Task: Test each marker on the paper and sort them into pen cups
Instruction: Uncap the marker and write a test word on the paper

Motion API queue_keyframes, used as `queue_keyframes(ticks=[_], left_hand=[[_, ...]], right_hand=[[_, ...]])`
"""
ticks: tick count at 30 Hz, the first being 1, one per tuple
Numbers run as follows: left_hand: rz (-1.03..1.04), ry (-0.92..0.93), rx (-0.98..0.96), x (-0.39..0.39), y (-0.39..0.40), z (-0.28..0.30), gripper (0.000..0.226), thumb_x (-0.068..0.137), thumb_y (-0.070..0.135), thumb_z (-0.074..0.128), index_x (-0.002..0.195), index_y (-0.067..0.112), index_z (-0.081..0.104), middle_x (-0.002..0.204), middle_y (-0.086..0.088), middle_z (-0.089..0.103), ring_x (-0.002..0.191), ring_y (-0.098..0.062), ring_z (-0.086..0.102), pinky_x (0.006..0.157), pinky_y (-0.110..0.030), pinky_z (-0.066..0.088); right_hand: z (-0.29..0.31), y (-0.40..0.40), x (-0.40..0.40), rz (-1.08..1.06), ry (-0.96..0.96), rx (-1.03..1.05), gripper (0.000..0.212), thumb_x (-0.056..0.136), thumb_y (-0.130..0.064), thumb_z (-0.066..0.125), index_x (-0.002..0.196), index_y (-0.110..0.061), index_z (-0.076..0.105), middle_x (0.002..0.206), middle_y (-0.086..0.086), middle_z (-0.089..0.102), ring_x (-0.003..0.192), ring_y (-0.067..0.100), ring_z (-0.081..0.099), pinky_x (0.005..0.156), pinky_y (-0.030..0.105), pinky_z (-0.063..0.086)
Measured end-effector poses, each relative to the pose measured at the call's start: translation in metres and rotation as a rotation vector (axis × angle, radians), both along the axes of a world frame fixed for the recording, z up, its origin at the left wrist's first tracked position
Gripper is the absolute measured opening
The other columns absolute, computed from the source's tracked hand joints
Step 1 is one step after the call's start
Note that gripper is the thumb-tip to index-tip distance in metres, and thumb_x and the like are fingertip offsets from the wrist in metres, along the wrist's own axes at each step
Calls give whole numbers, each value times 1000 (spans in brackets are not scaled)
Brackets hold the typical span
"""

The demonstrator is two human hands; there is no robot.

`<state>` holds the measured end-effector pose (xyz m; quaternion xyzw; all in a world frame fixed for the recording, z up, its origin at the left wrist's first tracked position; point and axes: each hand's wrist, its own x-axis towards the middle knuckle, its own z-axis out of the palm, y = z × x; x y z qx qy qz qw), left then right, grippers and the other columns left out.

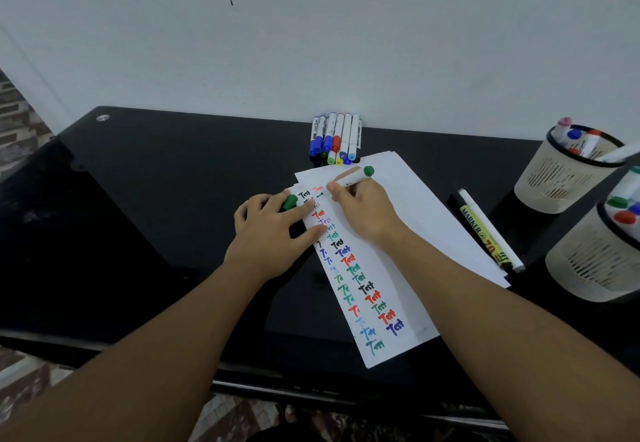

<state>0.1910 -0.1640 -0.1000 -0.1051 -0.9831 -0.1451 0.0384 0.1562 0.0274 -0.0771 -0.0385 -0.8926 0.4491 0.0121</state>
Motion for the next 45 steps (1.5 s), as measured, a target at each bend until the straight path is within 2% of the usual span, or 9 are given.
queue_keyframes(ticks=[4, 9, 13, 19, 24, 35, 41, 45], left_hand=[[6, -5, 9, -1, -1, 0, 61, 90, 81, 33, 145, 57, 41, 161, 10, 31, 145, -19, 17, 119, -45, 9], [1, -7, 12, 0, 1, 1, 62, 90, 81, 33, 146, 56, 42, 161, 10, 31, 145, -19, 17, 119, -45, 9], [4, -14, 15, 0, 0, 1, 62, 90, 81, 34, 146, 56, 42, 161, 10, 30, 145, -19, 16, 120, -46, 9], [8, -16, 15, 1, 0, 2, 61, 90, 81, 34, 145, 56, 42, 161, 11, 30, 145, -19, 16, 120, -46, 8], [8, -12, 15, -1, 0, 3, 62, 89, 81, 34, 145, 56, 42, 161, 11, 31, 145, -19, 17, 120, -46, 9], [7, -20, 4, -1, 0, 2, 62, 89, 82, 33, 146, 56, 41, 161, 10, 31, 145, -20, 18, 120, -47, 10], [9, -20, 4, -1, -1, 0, 63, 88, 83, 32, 145, 57, 41, 161, 11, 30, 145, -19, 17, 120, -47, 9], [12, -27, -4, -2, 0, 0, 64, 89, 83, 31, 146, 57, 40, 162, 11, 29, 146, -20, 16, 120, -47, 9]], right_hand=[[3, -1, 1, 32, -7, 12, 41, 102, -50, 56, 100, -12, 71, 89, 1, 72, 83, 15, 69, 84, 40, 57], [2, 1, 5, 26, 6, -25, 39, 102, -47, 57, 96, -9, 67, 84, 6, 72, 81, 24, 72, 77, 43, 58], [3, 1, 5, -14, 19, -76, 35, 103, -47, 56, 100, -13, 67, 89, 3, 72, 83, 18, 71, 81, 40, 58], [-2, 1, 1, -4, -7, -12, 42, 102, -51, 56, 97, -11, 68, 85, 5, 71, 81, 21, 70, 76, 40, 57], [-1, 1, -1, -8, 2, 0, 40, 103, -50, 56, 101, -12, 70, 89, 2, 72, 82, 16, 69, 78, 38, 56], [-2, 1, 0, -21, 6, 7, 42, 103, -50, 54, 100, -11, 68, 89, 6, 72, 82, 21, 70, 81, 44, 58], [-1, 2, 1, -11, 9, 21, 40, 103, -48, 55, 97, -10, 66, 84, 5, 70, 78, 20, 69, 71, 36, 55], [-1, 3, 0, -24, 14, -22, 42, 104, -49, 54, 100, -9, 67, 88, 7, 72, 82, 22, 71, 80, 42, 58]])
